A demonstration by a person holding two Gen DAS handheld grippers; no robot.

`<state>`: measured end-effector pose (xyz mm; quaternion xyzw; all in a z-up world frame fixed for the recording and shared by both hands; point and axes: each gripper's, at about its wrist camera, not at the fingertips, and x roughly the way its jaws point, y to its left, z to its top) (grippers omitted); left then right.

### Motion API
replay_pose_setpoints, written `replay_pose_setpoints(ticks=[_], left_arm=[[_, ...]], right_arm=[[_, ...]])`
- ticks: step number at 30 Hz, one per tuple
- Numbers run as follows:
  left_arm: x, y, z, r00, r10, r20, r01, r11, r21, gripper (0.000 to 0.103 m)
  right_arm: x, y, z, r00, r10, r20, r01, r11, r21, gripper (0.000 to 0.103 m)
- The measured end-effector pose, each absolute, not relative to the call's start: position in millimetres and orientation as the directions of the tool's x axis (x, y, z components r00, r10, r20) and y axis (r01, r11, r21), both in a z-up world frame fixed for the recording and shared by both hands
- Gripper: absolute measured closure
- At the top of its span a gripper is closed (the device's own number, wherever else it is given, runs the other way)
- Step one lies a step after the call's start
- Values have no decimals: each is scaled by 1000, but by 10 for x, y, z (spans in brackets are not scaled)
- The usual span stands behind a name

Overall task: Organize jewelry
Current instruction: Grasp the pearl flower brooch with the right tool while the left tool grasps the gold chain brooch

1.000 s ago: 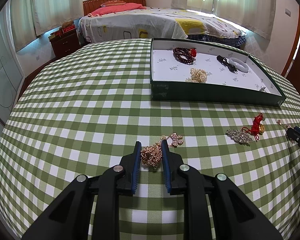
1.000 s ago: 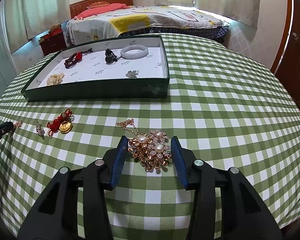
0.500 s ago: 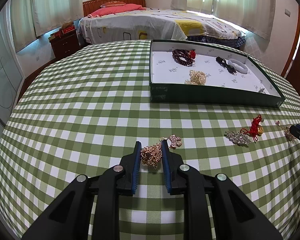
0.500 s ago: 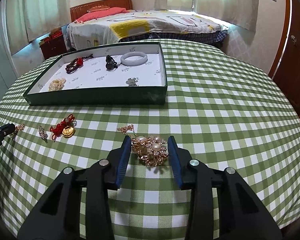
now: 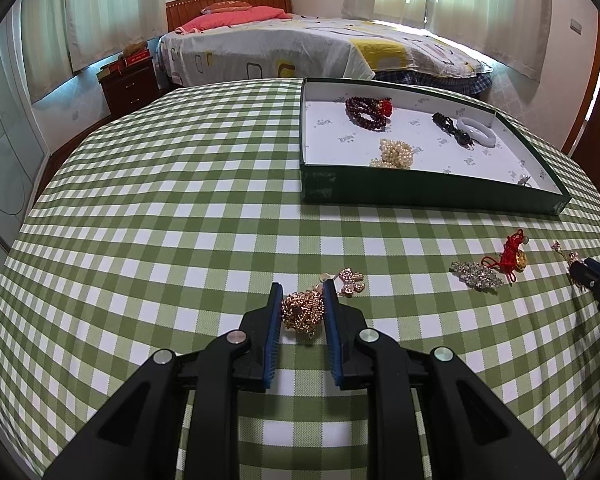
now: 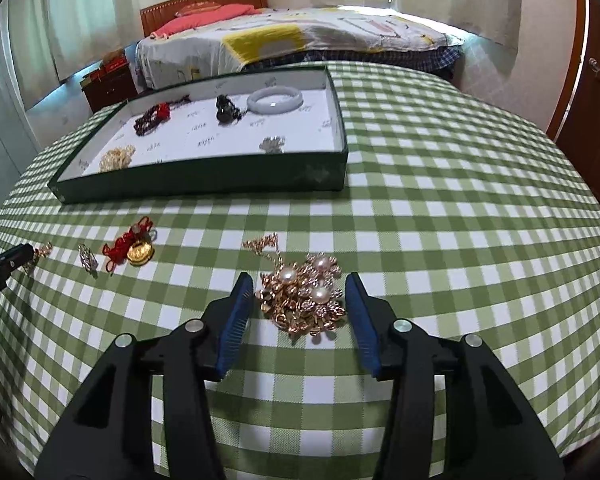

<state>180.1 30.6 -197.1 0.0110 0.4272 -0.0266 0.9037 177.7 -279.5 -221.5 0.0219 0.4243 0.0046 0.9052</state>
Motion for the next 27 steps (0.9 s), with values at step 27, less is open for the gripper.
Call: replay_pose_setpoints(ticks=[27], left_arm=[[1843,297,-1966,632,-45,-774,60,998,-9,82]], right_arm=[[1705,-2748,-2079,683,17,-730,-25,1000,0,70]])
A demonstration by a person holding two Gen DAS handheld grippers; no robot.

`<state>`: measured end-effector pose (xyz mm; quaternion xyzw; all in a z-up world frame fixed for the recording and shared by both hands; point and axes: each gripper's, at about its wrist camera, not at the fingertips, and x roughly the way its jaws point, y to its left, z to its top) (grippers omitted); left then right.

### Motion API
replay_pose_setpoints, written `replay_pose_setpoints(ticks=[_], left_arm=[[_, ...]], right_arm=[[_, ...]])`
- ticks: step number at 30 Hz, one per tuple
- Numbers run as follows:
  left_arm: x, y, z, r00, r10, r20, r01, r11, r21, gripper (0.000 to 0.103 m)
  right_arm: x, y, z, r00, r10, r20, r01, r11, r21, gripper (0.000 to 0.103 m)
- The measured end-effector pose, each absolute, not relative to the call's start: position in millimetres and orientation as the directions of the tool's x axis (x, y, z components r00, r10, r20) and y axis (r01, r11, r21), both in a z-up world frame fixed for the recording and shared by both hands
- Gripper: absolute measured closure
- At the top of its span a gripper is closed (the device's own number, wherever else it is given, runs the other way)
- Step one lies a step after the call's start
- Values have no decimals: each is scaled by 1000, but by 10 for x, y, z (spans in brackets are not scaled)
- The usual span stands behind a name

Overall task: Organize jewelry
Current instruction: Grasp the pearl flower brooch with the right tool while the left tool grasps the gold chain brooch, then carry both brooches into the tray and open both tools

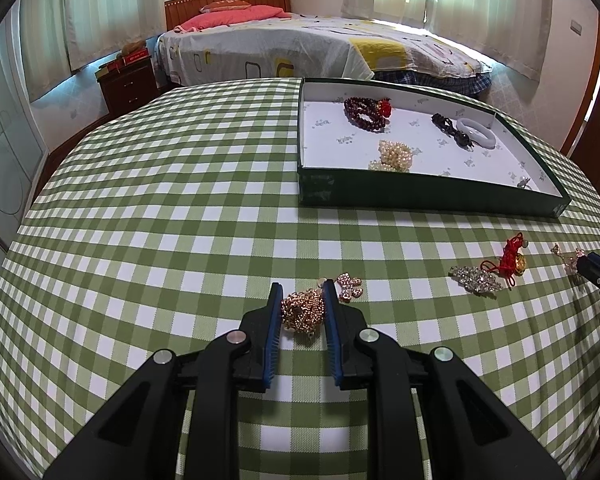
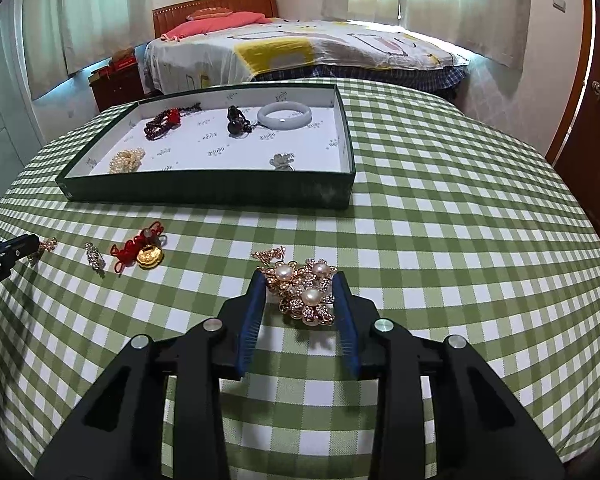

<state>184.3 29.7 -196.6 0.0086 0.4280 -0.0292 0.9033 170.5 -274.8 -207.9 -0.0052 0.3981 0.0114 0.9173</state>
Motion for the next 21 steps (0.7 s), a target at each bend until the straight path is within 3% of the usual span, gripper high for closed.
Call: replay_pose_setpoints(ticks=[21], left_arm=[[1754,223,-1630,689,-61,-722,78,997,-9,82]], right_arm=[[1572,-2679,-1721,746,38,-665,-43,999,8,70]])
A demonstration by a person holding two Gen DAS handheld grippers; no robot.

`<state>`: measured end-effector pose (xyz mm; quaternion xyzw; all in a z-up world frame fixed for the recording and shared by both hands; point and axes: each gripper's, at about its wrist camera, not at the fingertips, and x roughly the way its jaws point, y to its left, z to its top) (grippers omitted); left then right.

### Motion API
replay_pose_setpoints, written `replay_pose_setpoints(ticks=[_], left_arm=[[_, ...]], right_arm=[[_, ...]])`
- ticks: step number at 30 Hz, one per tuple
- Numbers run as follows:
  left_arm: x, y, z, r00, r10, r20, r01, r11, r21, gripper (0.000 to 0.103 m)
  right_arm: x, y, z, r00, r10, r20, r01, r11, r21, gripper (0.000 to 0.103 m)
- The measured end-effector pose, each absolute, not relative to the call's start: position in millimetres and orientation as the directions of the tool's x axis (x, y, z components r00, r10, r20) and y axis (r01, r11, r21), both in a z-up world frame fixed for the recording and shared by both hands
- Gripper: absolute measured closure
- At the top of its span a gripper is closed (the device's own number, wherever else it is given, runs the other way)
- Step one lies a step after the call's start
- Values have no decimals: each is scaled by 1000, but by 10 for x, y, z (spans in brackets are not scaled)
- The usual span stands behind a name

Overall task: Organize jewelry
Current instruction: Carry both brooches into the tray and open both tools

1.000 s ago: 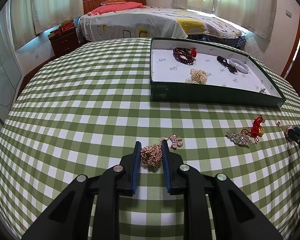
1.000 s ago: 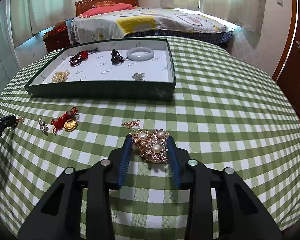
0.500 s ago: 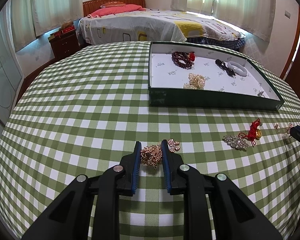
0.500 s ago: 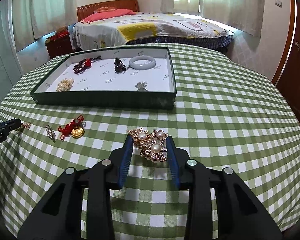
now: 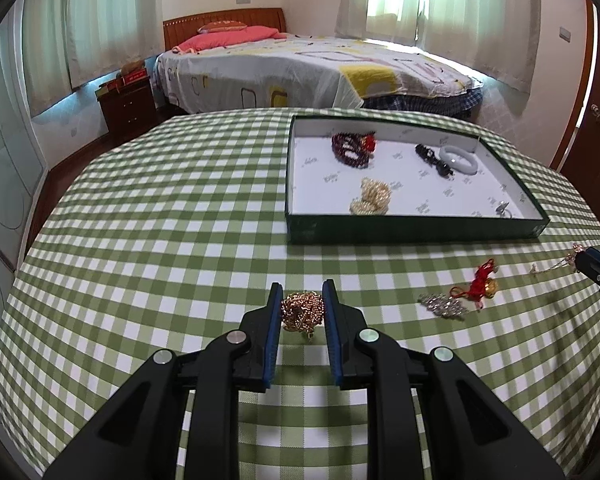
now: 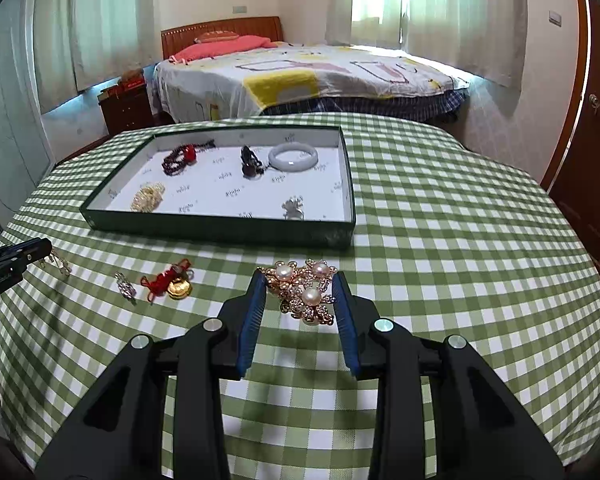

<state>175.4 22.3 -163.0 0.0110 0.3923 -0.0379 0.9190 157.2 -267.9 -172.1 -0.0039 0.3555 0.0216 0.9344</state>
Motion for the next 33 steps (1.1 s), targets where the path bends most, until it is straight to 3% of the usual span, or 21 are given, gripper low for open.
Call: replay_pose_setpoints(ticks=[16,33], left_arm=[[1789,19,-1049,775,-126,-620,145,989,-20,82],[2463,-365,-596,828,-209,-520,211,976,-55,82]], right_arm=[[1616,-2551,-1218,818,90,-568,-90,996,28,70],[2242,-2462,-693,889,119,-443,-128,992,10,70]])
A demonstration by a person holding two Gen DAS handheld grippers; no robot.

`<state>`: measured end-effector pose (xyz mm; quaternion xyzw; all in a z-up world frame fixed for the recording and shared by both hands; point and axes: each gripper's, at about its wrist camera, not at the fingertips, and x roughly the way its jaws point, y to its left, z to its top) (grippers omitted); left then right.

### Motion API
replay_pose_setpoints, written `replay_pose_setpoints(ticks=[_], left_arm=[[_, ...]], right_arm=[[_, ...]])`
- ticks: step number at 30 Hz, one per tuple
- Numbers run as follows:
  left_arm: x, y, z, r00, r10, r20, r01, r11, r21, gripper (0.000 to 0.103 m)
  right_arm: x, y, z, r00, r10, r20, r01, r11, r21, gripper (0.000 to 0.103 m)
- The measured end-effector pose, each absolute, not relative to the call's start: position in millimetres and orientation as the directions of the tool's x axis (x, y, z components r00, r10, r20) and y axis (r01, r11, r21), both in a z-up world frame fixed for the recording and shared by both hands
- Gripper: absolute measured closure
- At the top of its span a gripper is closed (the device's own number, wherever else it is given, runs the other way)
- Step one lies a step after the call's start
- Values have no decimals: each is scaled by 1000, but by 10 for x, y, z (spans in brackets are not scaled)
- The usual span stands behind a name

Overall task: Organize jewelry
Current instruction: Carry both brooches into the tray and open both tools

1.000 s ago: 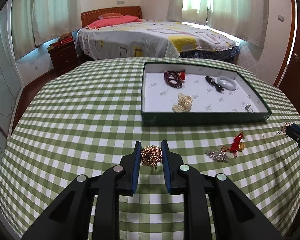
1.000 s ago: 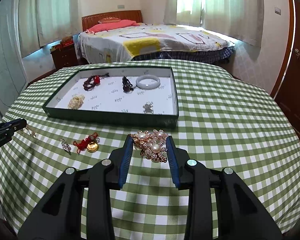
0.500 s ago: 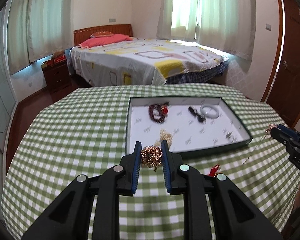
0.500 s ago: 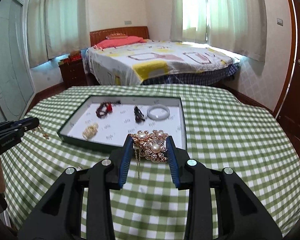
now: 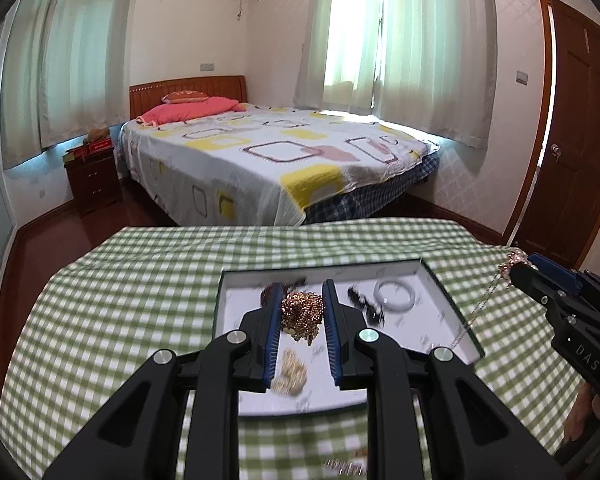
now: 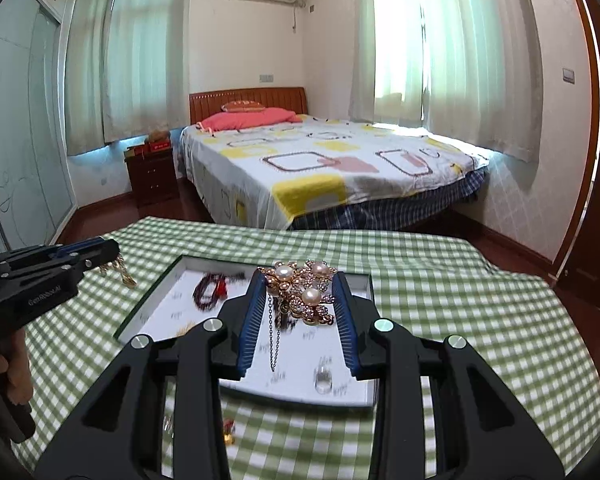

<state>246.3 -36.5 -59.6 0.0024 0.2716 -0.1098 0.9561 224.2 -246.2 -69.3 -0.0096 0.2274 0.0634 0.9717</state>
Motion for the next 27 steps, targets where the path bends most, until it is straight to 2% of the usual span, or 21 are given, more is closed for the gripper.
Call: replay_pose_setpoints(ticks=[8,17,27], left_arm=[[2890,-585,-820,815,-200,-545,204,978,-53,82],[3432,-776,-1559,704,-153,-693,184,982,-30,82],[3579,-830,-1867,629,-121,-768,177,984,-10,82]], right_arm=[[2731,-2565,-884,877,102,-469,-107,994,16,70],[3232,-2643,-1578,792,96,-603,-91,995,39,69],[3398,-2674,-1994,717,98,-690,-92,995,45,69]])
